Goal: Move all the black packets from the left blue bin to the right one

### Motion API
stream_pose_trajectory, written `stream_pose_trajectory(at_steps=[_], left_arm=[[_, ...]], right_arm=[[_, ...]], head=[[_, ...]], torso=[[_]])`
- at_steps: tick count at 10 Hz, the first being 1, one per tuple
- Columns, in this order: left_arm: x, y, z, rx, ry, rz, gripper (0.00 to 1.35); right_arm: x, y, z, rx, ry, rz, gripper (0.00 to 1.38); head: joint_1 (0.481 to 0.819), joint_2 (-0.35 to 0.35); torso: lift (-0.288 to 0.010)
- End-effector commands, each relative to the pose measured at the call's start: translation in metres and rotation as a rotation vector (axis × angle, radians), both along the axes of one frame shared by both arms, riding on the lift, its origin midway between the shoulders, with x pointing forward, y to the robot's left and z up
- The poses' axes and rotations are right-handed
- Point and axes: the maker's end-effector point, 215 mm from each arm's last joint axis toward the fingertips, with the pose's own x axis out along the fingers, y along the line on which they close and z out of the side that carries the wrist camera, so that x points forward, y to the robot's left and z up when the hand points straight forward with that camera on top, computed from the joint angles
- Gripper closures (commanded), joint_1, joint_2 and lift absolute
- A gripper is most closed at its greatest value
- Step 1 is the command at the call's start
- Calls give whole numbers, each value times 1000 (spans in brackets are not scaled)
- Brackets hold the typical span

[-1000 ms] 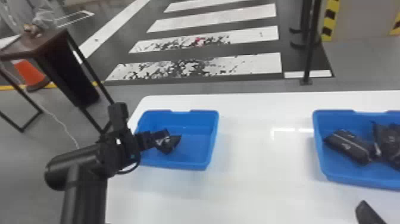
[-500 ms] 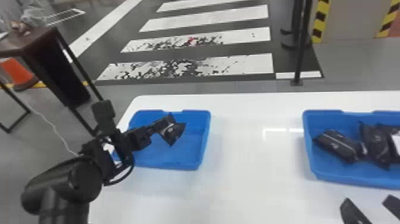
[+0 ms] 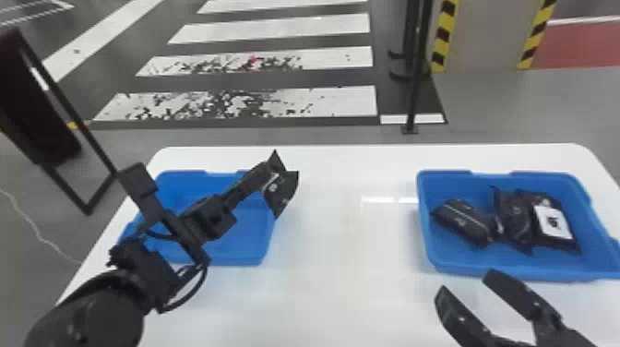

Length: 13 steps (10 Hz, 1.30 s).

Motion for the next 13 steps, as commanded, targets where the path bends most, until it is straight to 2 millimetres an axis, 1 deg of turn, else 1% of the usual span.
stream_pose_trajectory(at_steps=[1, 2, 3, 4, 5, 6, 9, 11, 12, 13], left_arm=[[-5, -37, 9, -42, -24, -57, 1204], [-7, -54, 13, -59, -34, -88, 1204], [-11, -72, 19, -81, -48, -120, 1204], [-14, -86, 23, -97, -53, -146, 1204], [-17, -99, 27, -113, -58, -170, 1204], [-23, -116, 31, -132, -61, -202, 1204], [-39, -157, 41, -191, -61, -287, 1204], [-46, -169, 41, -201, -55, -313, 1204], [-49, -174, 44, -204, -61, -323, 1204], [-55, -184, 48, -219, -62, -344, 1204]], right_arm=[[6, 9, 7, 15, -7, 31, 157], [9, 15, 12, 23, -10, 47, 157], [9, 29, 21, 51, -14, 82, 157], [8, 45, 30, 83, -17, 118, 157], [8, 55, 33, 105, -10, 142, 157], [9, 62, 36, 125, -7, 157, 157], [13, 84, 49, 187, -12, 210, 157], [20, 87, 51, 196, -16, 216, 159], [22, 86, 50, 195, -15, 214, 157], [27, 86, 51, 193, -20, 212, 157]], head=[[695, 127], [695, 103], [695, 93], [695, 73], [695, 69], [695, 68], [695, 44], [695, 27], [695, 23], [695, 14]], torso=[[-140], [-140], [-140], [-140], [-140], [-140], [-140], [-140], [-140], [-140]])
